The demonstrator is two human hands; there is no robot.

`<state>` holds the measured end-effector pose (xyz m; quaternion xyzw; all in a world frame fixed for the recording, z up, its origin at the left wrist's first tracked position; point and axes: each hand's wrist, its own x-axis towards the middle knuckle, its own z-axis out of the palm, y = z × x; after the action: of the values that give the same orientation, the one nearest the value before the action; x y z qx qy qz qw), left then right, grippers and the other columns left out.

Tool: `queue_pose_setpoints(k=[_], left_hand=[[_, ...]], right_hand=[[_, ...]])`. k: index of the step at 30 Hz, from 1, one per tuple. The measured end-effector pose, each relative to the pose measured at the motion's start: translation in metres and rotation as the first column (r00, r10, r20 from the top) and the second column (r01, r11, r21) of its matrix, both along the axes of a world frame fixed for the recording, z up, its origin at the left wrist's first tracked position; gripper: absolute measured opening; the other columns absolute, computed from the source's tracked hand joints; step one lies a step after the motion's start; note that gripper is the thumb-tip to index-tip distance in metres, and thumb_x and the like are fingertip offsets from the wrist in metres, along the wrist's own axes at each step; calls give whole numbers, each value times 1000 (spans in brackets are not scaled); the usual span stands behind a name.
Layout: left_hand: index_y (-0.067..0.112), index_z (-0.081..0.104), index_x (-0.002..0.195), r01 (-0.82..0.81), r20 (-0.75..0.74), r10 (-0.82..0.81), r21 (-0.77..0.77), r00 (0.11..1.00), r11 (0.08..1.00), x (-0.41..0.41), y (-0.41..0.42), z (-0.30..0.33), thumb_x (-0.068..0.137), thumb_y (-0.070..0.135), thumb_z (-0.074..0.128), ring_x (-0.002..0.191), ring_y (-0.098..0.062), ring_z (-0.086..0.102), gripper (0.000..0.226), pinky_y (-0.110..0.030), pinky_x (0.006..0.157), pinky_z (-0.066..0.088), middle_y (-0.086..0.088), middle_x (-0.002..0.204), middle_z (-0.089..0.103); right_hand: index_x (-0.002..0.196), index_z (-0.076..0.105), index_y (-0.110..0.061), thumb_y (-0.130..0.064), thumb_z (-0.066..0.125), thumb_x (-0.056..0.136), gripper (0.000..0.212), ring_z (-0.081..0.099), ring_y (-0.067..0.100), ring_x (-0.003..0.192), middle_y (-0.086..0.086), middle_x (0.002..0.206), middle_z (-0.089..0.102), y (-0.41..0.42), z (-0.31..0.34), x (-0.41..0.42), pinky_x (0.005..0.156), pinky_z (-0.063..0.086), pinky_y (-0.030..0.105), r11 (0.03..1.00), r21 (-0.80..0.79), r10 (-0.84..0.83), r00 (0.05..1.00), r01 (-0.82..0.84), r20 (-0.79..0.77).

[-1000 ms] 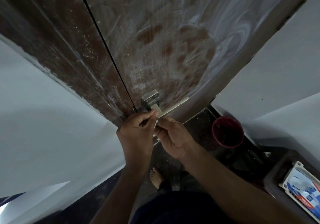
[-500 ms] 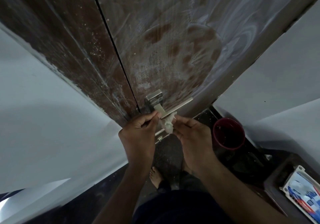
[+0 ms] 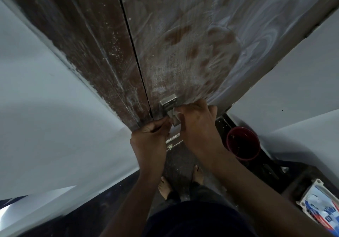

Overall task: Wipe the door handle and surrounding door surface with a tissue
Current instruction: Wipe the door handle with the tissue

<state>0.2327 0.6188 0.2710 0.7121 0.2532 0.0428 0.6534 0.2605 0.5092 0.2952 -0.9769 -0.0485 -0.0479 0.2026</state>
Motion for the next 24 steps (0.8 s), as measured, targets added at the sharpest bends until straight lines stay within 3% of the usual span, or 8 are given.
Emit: queue_pose_setpoints(k=[3, 6, 10, 13, 16, 18, 22, 24], left_hand=[[38, 79, 89, 8, 0, -8, 9, 1000, 1000, 0, 0, 0, 85, 20, 81, 63, -1, 71, 19, -19, 68, 56, 13, 72, 78], [35, 80, 92, 16, -2, -16, -7, 1000, 1000, 0, 1, -1, 85, 20, 81, 67, -7, 74, 17, -31, 74, 61, 12, 76, 79], [35, 80, 89, 4, 1, -4, -5, 1000, 1000, 0, 0, -1, 85, 19, 82, 63, -6, 73, 18, -32, 73, 62, 14, 74, 78], [33, 81, 91, -5, 10, 5, 14, 1000, 1000, -1, -1, -3, 84, 20, 83, 65, -8, 74, 15, -37, 77, 64, 14, 74, 79], [33, 79, 94, -4, 17, 5, -15, 1000, 1000, -3, -2, -1, 85, 18, 82, 72, -10, 77, 17, -38, 80, 64, 16, 81, 79], [33, 79, 94, -1, 19, 1, -12, 1000, 1000, -2, -2, -1, 85, 19, 82, 71, -10, 77, 17, -39, 81, 64, 15, 82, 80], [42, 77, 83, 13, 22, -14, 24, 1000, 1000, -1, -1, -2, 85, 21, 83, 65, -10, 75, 21, -44, 79, 64, 14, 73, 78], [41, 77, 84, 22, 27, -22, 18, 999, 1000, 0, 0, -3, 85, 19, 83, 67, -11, 76, 23, -45, 79, 64, 15, 75, 78]], right_hand=[[100, 74, -24, -10, 64, 90, 21, 50, 17, 108, -7, 92, 72, -5, 3, 7, 74, 10, 26, 999, 42, -2, 996, 6, -87], [99, 77, -23, -7, 69, 86, 22, 51, 17, 104, -8, 88, 73, -13, 3, 0, 79, 14, 27, 994, 101, 43, 999, -43, -1], [86, 75, -19, -2, 75, 78, 18, 50, 19, 95, -7, 77, 72, -10, -11, 4, 79, 26, 32, 993, 33, 109, 992, -111, 56], [88, 75, -19, -6, 76, 78, 17, 43, 14, 95, -7, 81, 73, -23, -9, 9, 79, 21, 32, 987, -32, 158, 984, -156, 81], [102, 74, -22, -11, 74, 80, 24, 46, 20, 104, -7, 98, 74, -49, -4, 14, 78, 19, 32, 978, -173, 127, 989, -114, 69], [105, 73, -21, -10, 72, 82, 26, 48, 22, 106, -7, 104, 75, -52, -3, 14, 79, 23, 34, 984, -165, 75, 994, -60, 85], [102, 73, -19, -7, 74, 79, 26, 46, 18, 108, -7, 103, 74, -26, -13, 1, 79, 20, 30, 967, -130, 236, 965, -221, 117], [104, 73, -21, -10, 73, 81, 26, 47, 18, 108, -8, 105, 73, -35, -13, 3, 79, 19, 30, 964, -156, 236, 962, -214, 139]])
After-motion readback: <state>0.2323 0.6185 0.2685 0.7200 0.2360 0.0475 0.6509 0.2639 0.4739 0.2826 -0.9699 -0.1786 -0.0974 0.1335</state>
